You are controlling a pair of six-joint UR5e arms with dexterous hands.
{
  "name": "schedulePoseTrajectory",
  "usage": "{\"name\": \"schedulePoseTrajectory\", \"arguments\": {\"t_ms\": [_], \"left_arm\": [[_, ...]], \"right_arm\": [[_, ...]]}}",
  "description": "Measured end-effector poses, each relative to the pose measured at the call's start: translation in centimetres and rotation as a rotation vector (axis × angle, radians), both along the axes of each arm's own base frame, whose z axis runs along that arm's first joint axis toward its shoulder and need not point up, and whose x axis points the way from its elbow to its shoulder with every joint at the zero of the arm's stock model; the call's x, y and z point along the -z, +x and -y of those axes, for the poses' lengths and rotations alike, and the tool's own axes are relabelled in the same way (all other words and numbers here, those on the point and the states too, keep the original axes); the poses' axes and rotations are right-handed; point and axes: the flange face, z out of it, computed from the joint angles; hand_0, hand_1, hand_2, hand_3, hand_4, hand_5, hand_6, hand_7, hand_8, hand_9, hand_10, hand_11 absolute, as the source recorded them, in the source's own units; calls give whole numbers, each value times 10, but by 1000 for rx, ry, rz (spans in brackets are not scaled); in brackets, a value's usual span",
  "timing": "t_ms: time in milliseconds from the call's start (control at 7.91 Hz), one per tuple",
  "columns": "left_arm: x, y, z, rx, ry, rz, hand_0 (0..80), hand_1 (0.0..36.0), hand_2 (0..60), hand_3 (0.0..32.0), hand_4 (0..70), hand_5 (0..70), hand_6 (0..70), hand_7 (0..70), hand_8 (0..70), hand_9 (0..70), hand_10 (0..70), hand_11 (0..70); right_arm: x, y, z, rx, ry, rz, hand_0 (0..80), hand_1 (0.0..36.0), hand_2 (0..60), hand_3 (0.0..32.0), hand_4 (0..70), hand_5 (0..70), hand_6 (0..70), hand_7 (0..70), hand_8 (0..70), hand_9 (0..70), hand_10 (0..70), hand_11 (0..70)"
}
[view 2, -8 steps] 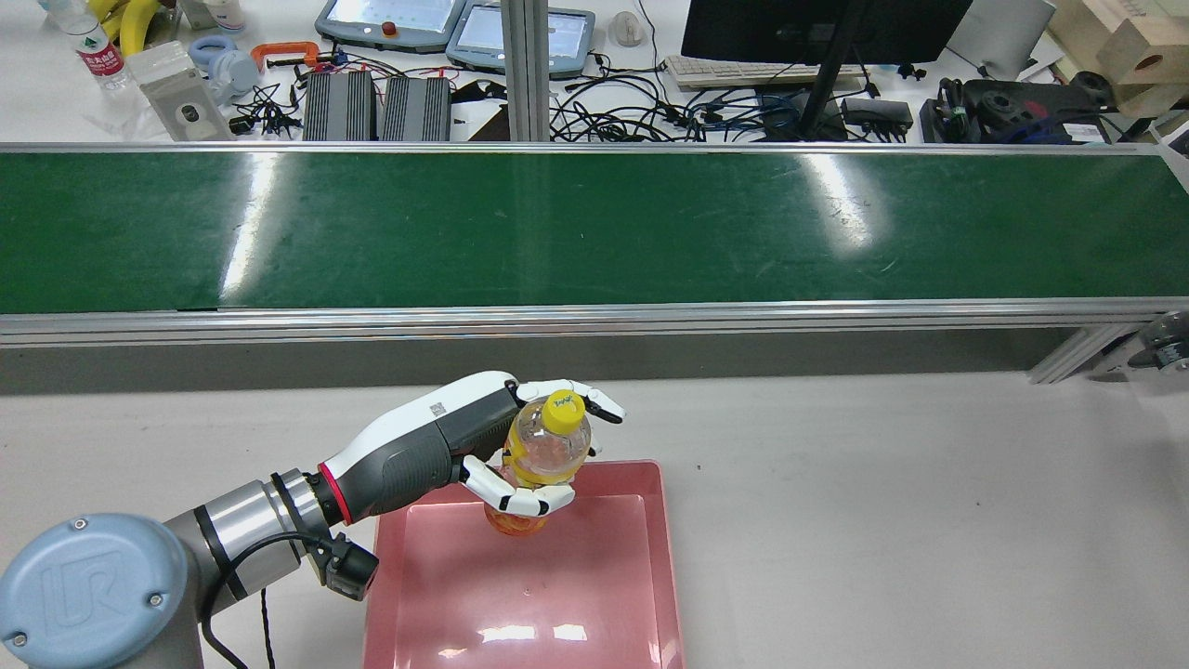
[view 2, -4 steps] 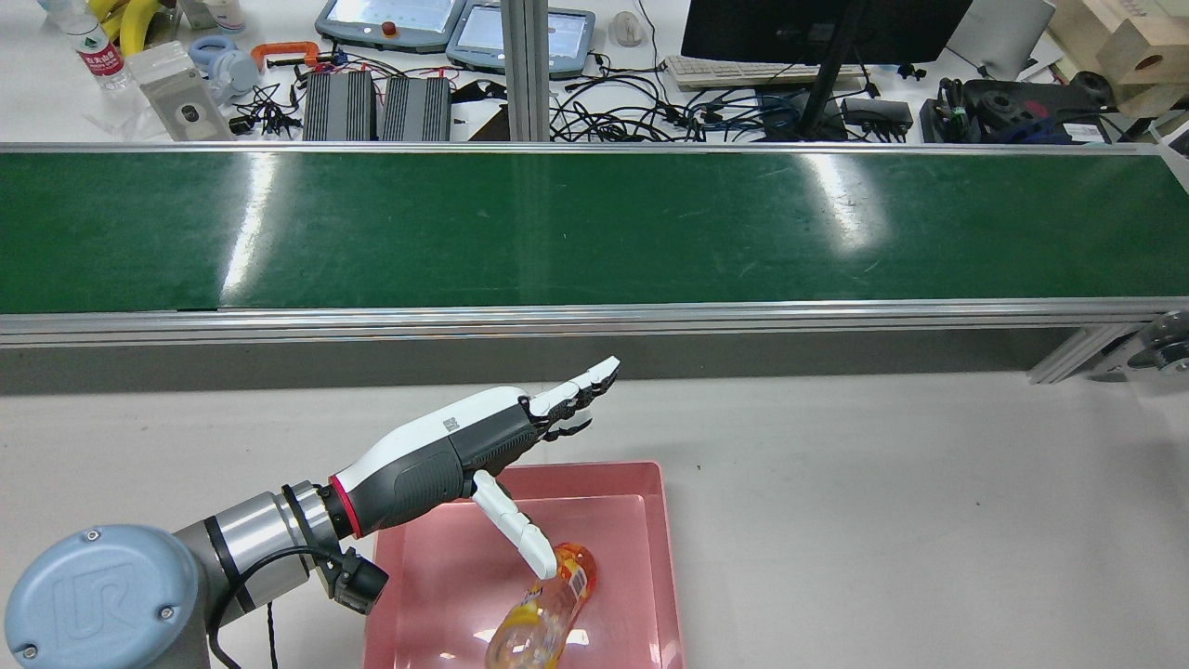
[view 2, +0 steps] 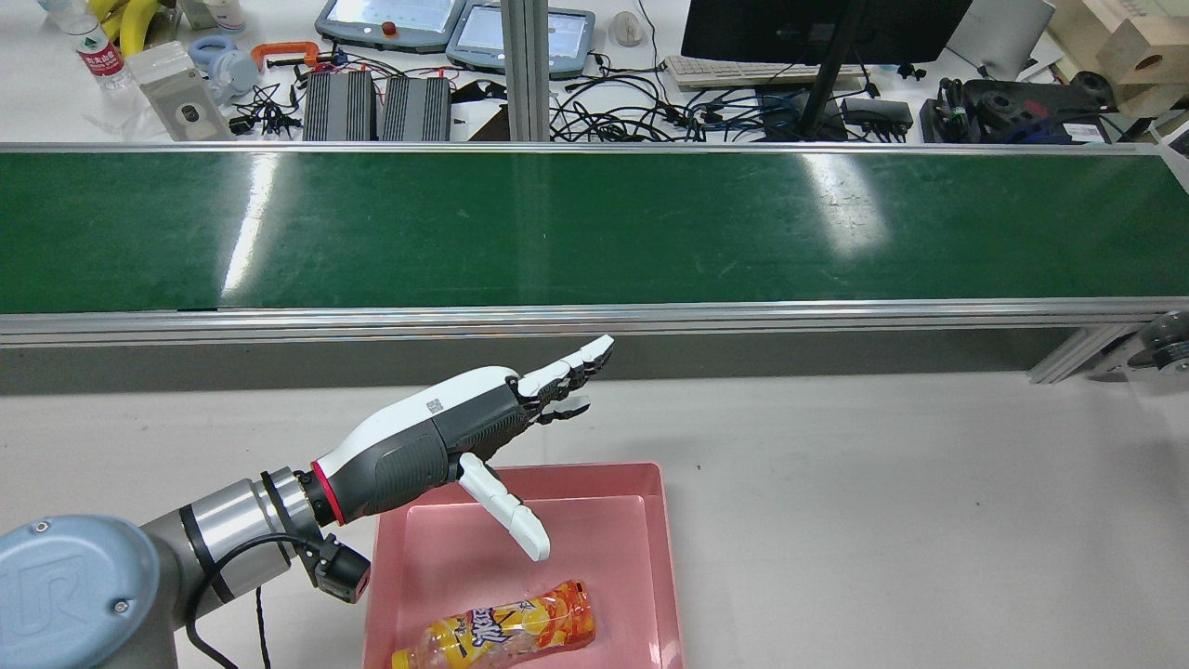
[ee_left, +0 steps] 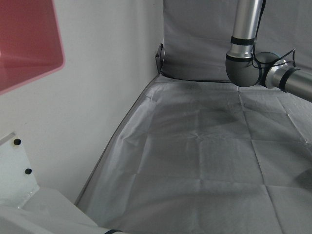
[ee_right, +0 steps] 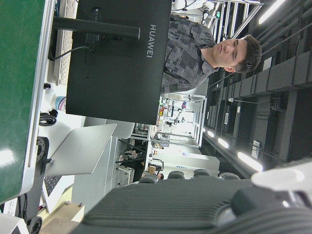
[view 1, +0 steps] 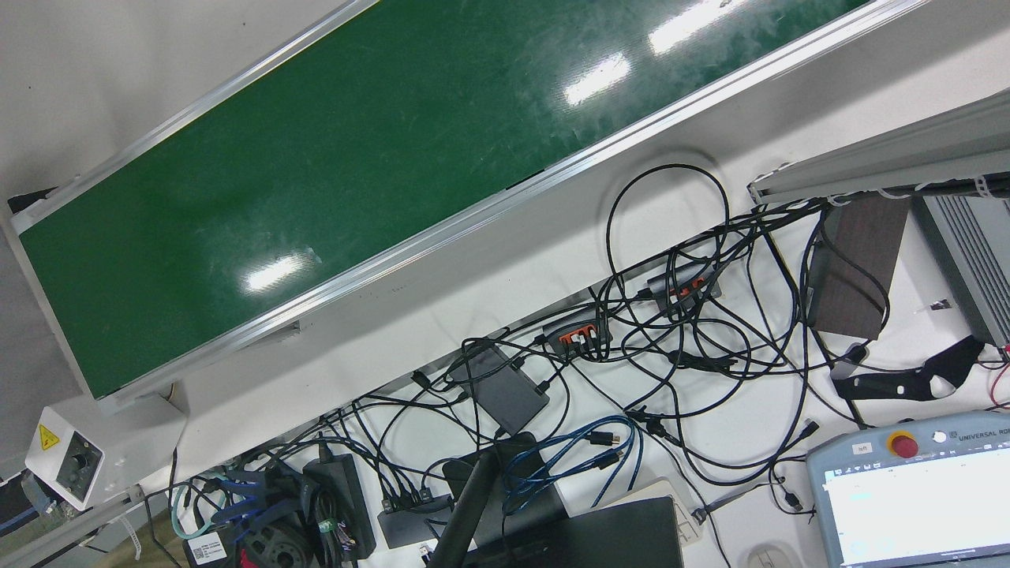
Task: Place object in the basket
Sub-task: 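Open the left hand to drop the bottle into the pink tray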
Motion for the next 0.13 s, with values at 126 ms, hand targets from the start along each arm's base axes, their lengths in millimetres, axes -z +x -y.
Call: {"name": "schedulePoseTrajectory", "arguments": {"t_ms": [126], "left_arm": [[4, -13, 6, 18, 2, -17, 429, 79, 0, 0, 0, 35, 0, 7, 0, 4, 65, 108]], "right_arm": [[0, 0, 0, 0, 0, 0, 0, 0, 0, 0, 0, 0, 0, 0, 0, 0, 0, 0]]}}
